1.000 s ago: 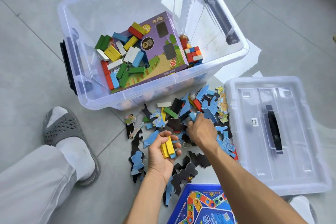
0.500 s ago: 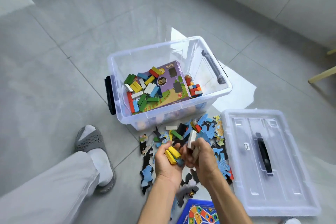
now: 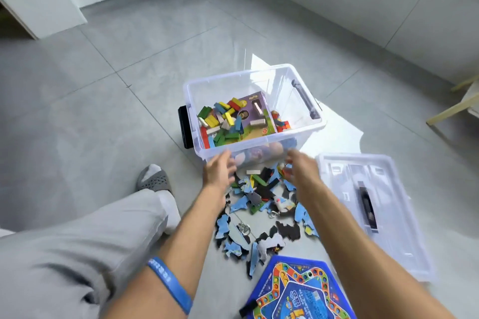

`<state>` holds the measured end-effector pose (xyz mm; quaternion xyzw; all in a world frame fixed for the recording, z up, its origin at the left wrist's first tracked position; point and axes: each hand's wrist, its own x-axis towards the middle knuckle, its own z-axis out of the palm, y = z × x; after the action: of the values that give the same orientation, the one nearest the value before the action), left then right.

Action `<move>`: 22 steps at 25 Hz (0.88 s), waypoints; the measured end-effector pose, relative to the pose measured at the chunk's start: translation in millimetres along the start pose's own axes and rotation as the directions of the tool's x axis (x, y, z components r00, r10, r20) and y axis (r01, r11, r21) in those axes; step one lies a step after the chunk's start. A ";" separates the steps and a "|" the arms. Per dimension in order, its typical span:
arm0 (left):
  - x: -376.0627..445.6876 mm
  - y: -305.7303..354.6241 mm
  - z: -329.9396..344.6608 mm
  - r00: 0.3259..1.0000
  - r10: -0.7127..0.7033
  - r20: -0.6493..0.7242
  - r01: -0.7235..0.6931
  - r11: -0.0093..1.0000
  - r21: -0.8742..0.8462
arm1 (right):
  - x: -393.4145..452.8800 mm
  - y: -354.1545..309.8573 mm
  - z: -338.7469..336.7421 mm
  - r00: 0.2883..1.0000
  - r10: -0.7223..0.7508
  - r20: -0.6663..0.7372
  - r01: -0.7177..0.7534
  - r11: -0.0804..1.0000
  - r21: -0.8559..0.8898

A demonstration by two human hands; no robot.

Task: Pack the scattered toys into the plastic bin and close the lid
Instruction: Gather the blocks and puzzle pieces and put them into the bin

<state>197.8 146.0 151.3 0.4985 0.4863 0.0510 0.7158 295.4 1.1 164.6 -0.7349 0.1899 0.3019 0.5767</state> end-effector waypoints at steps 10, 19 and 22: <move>121.3 -101.9 47.0 0.976 0.182 0.122 -0.201 0.521 0.829 | 110.6 107.4 10.8 0.957 -0.227 0.183 0.290 0.673 -0.680; 178.4 -134.5 80.2 0.833 0.262 0.488 -0.486 -0.078 0.871 | 123.1 177.8 -36.8 0.948 -0.259 0.185 0.308 0.602 -0.737; 174.6 -127.6 86.9 0.858 0.254 0.445 -0.448 -0.052 0.893 | 122.5 175.4 -49.1 0.956 -0.267 0.121 0.272 0.658 -0.702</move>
<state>301.2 122.1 -56.3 0.9553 0.1888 -0.1472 0.1734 287.7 -83.8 -37.7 -0.9189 -0.0545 0.2654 0.2867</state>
